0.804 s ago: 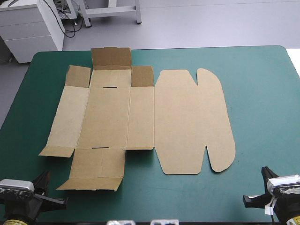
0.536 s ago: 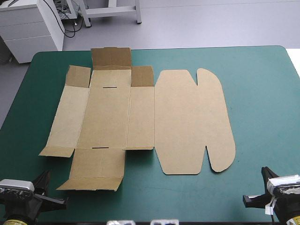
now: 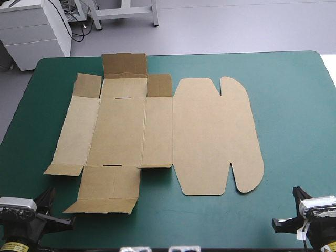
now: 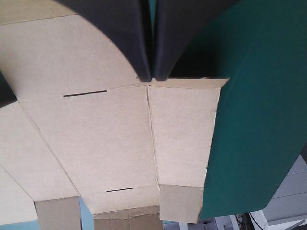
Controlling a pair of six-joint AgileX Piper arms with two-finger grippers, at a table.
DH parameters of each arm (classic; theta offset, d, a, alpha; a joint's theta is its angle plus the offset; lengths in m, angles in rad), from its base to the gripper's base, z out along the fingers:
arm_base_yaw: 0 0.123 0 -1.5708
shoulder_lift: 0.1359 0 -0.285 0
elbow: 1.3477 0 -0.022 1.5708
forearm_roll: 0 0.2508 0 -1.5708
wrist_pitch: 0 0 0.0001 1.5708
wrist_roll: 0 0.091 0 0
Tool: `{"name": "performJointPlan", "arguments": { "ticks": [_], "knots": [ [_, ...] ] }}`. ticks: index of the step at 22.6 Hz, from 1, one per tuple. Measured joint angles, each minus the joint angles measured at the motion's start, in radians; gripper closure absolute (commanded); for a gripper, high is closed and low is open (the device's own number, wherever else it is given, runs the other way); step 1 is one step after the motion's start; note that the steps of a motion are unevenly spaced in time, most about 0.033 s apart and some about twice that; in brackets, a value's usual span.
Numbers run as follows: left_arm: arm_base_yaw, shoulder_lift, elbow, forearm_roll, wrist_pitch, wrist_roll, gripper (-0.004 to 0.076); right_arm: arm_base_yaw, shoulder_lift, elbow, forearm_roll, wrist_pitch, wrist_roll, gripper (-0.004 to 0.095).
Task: Fold the box
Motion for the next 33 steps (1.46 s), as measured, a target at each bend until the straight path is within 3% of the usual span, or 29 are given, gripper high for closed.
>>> {"name": "performJointPlan", "arguments": {
  "ticks": [12, 16, 21, 30, 33],
  "knots": [
    [0.000, 0.676, -0.289, 0.000, -0.059, 0.005, 0.0706, 0.000, 0.000, 0.000, 0.000, 0.000, 0.000, 0.0927],
    [0.024, 0.796, -0.325, -0.043, -0.056, 0.059, 0.0706, 0.000, 0.000, 0.000, 0.000, 0.000, 0.000, 0.0927],
    [0.100, 0.899, -0.384, -0.220, -0.046, 0.232, 0.0706, 0.000, 0.000, 0.000, 0.000, 0.000, 0.000, 0.0927],
    [0.383, 1.208, -0.610, -0.419, 0.127, 0.368, 0.0706, 0.000, 0.000, 0.000, 0.000, 0.000, 0.000, 0.0927],
    [0.432, 1.359, -0.766, -0.423, 0.239, 0.371, 0.0706, 0.000, 0.000, 0.000, 0.000, 0.000, 0.000, 0.0927]
  ]
}}
